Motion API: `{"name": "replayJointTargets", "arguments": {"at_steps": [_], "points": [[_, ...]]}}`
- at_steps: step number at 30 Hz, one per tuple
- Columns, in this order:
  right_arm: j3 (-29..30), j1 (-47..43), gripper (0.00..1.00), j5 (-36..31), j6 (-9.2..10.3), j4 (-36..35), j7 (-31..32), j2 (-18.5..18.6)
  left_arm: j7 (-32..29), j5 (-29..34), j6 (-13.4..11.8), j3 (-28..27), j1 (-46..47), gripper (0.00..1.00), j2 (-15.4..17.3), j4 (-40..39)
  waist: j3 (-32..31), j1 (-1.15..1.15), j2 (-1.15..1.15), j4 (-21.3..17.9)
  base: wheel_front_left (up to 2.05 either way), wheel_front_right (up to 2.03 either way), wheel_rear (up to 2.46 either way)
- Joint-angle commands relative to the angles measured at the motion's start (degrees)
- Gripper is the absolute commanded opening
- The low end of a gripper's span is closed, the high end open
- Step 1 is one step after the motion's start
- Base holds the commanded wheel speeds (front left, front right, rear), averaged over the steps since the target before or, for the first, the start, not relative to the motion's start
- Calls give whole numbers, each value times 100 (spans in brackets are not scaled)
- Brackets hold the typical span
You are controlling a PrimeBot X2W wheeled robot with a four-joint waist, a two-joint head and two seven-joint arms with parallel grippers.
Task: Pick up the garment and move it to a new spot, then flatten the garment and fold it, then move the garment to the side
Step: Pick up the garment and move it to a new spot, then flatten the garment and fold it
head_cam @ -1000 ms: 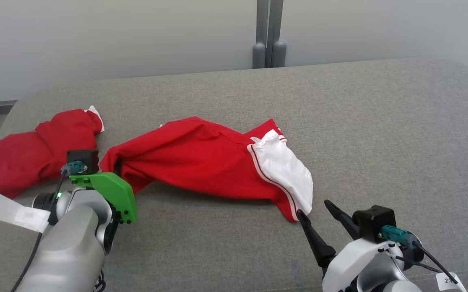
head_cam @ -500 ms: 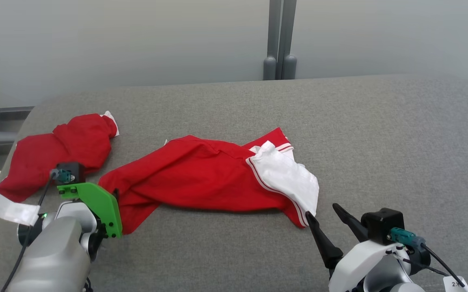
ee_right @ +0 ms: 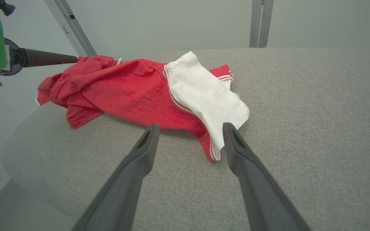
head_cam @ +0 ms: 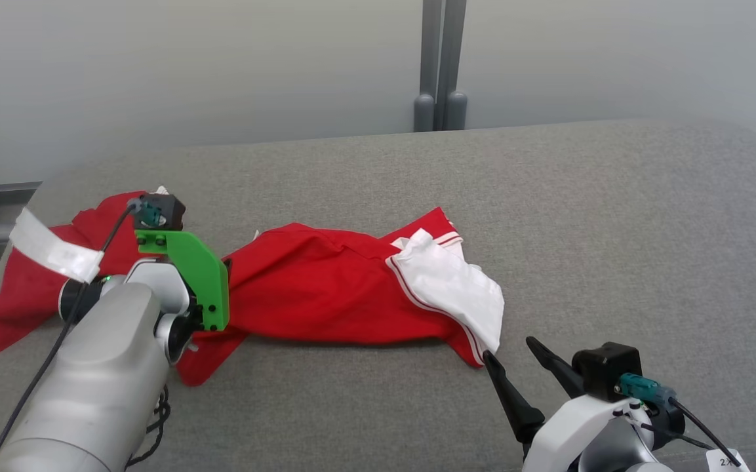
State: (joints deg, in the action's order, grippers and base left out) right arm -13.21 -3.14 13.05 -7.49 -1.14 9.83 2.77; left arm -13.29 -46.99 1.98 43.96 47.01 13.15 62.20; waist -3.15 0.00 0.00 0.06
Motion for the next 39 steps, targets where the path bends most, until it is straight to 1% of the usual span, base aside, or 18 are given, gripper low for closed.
{"name": "replayJointTargets", "arguments": {"at_steps": [1, 5, 10, 14, 20, 21, 22, 23, 24, 25, 26, 29, 31, 34, 39], "points": [[-9, 49, 100, -48, 0, -29, 26, 21, -192, 31, -32, 39, 178, 100, -35, -83, 100, 0, 0, -202, 0, 0, 0], [-81, 78, 100, -79, 0, -65, 71, 21, -589, 158, -66, 201, 371, 100, 34, -195, 232, 0, 0, -464, 0, 0, 0], [-152, 107, 100, -122, 0, -100, 123, 21, -1158, 225, -12, 370, 466, 100, 182, -213, 410, 0, 0, -768, 0, 0, 0], [-126, 123, 100, -150, 0, -141, 131, 20, -1249, 264, -71, 423, 482, 100, 271, -288, 569, 0, 0, -891, 0, 0, 0], [-109, 140, 100, -181, 0, -166, 126, 20, -1284, 343, -158, 543, 311, 100, 360, -327, 666, 0, 0, -916, 0, 0, 0], [-106, 147, 100, -177, 0, -164, 127, 21, -1272, 337, -166, 546, 279, 95, 363, -337, 675, 0, 0, -910, 0, 0, 0], [-106, 157, 100, -169, 0, -161, 130, 21, -1258, 339, -181, 555, 258, 82, 367, -345, 682, 0, 0, -903, 0, 0, 0], [-111, 170, 100, -164, 0, -158, 129, 20, -1235, 351, -199, 562, 252, 58, 373, -354, 687, 0, 0, -894, 0, 0, 0], [-122, 183, 100, -162, 0, -153, 131, 21, -1204, 381, -213, 575, 249, 39, 379, -370, 689, 0, 0, -882, 0, 0, 0], [-132, 193, 100, -154, 0, -149, 130, 21, -1172, 387, -237, 590, 238, 9, 380, -381, 691, 0, 0, -867, 0, 0, 0], [-138, 199, 100, -150, 0, -145, 131, 21, -1144, 403, -258, 607, 230, 0, 378, -386, 694, 0, 0, -848, 0, 0, 0], [-143, 217, 100, -131, 0, -130, 125, 21, -1059, 417, -288, 618, 219, 0, 382, -433, 689, 0, 0, -784, 0, 0, 0], [-125, 208, 100, -115, 0, -117, 114, 21, -1023, 388, -260, 613, 203, 0, 370, -488, 672, 0, 0, -726, 0, 0, 0], [-82, 172, 100, -98, 0, -102, 100, 21, -975, 398, -188, 659, 164, 0, 344, -612, 627, 0, 0, -606, 0, 0, 0], [42, 95, 100, -113, 0, -73, 76, 21, -1097, 492, 27, 887, -52, 0, 375, -982, 491, 0, 0, -332, 0, 0, 0]]}}
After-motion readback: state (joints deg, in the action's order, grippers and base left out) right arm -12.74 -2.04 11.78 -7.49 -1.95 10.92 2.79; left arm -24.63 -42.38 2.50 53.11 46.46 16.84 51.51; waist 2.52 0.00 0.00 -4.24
